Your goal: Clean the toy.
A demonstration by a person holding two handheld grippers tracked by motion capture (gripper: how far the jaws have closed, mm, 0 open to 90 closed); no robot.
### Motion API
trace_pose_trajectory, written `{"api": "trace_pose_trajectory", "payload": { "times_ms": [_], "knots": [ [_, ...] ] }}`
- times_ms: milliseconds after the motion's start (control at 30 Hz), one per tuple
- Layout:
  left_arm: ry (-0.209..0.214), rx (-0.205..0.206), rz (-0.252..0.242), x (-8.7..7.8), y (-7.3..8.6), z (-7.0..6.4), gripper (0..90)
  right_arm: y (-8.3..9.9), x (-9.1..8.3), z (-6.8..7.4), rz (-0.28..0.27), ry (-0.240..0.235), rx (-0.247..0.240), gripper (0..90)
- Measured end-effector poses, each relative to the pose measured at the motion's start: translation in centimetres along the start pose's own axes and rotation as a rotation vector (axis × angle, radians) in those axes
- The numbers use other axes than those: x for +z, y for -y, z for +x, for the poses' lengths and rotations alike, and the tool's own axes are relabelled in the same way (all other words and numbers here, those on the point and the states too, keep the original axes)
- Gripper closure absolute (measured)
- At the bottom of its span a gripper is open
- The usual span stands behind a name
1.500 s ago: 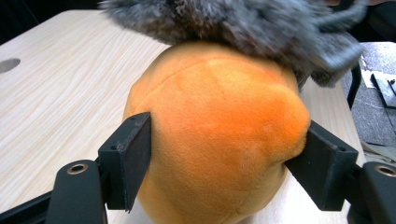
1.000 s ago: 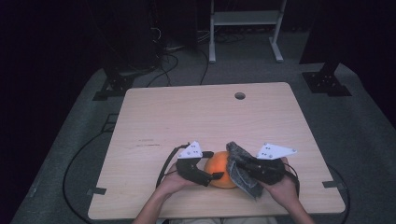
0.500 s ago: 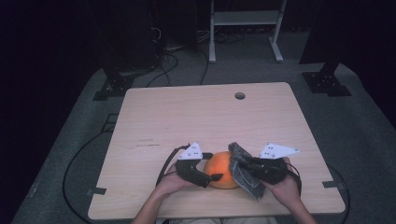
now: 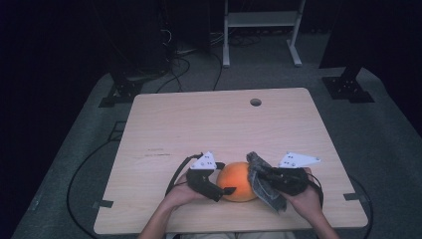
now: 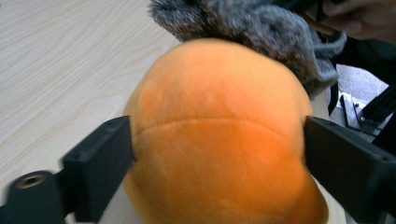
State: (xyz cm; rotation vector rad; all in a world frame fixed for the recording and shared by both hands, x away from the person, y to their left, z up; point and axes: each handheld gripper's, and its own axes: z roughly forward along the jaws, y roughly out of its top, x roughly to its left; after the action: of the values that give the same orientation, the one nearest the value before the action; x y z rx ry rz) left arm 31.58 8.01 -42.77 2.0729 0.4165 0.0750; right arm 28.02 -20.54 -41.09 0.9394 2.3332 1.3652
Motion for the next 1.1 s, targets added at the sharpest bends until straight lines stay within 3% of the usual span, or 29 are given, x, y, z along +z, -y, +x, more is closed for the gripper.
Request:
{"api": "trace_pose_trajectory", "payload": {
  "times_ms": [133, 233, 267, 400, 467, 533, 600, 700, 767, 833, 900, 967, 1100],
  "knots": [
    [0.026, -0.058, 0.018, 0.5, 0.2, 0.4, 3.7, -0.1, 0.0, 0.5, 0.004, 0.01, -0.02, 78.0],
    [0.033, -0.051, 0.014, 0.8, 0.4, 0.1, 11.5, -0.1, 0.0, 0.6, 0.009, 0.011, -0.022, 78.0],
    [0.02, -0.03, 0.013, 0.7, 0.2, 0.0, 14.4, -0.1, 0.0, 0.6, 0.01, 0.013, -0.022, 78.1],
    [-0.03, 0.096, -0.071, 0.1, -0.4, -0.7, 29.8, -0.2, -0.4, 0.3, -0.012, 0.027, -0.012, 78.2],
    [-0.074, 0.164, -0.099, 0.0, -0.9, -0.9, 31.3, -0.4, -0.6, 0.3, -0.033, 0.026, -0.009, 78.2],
    [-0.092, 0.199, -0.095, 0.3, -1.1, -0.9, 29.7, -0.6, -0.4, 0.5, -0.037, 0.017, -0.01, 78.2],
    [-0.067, 0.138, -0.076, 0.4, -1.0, -0.5, 21.0, -0.4, 0.2, 0.7, -0.022, 0.022, -0.019, 78.2],
    [-0.023, 0.021, -0.128, -0.4, -0.8, 0.4, 11.7, -0.4, 0.8, 1.1, -0.021, -0.031, -0.009, 78.2],
    [-0.069, 0.005, -0.068, -0.3, -0.6, 0.7, 15.1, -0.5, 1.1, 1.9, -0.018, -0.031, -0.05, 78.1],
    [-0.06, -0.013, -0.043, 0.1, 0.1, 0.9, 15.3, -0.6, 1.4, 2.2, -0.013, -0.026, -0.067, 78.1],
    [-0.066, -0.018, -0.034, 0.1, 0.6, 1.0, 15.7, -0.3, 1.5, 1.7, -0.005, -0.03, -0.056, 78.1],
    [-0.061, -0.029, -0.034, 0.0, 0.7, 1.1, 15.8, 0.2, 1.4, 0.7, 0.011, -0.006, -0.031, 78.1],
    [-0.069, -0.011, -0.011, 0.0, 0.8, 1.0, 15.8, 1.0, 1.2, -1.1, 0.044, 0.039, 0.041, 78.1]
  ]
}}
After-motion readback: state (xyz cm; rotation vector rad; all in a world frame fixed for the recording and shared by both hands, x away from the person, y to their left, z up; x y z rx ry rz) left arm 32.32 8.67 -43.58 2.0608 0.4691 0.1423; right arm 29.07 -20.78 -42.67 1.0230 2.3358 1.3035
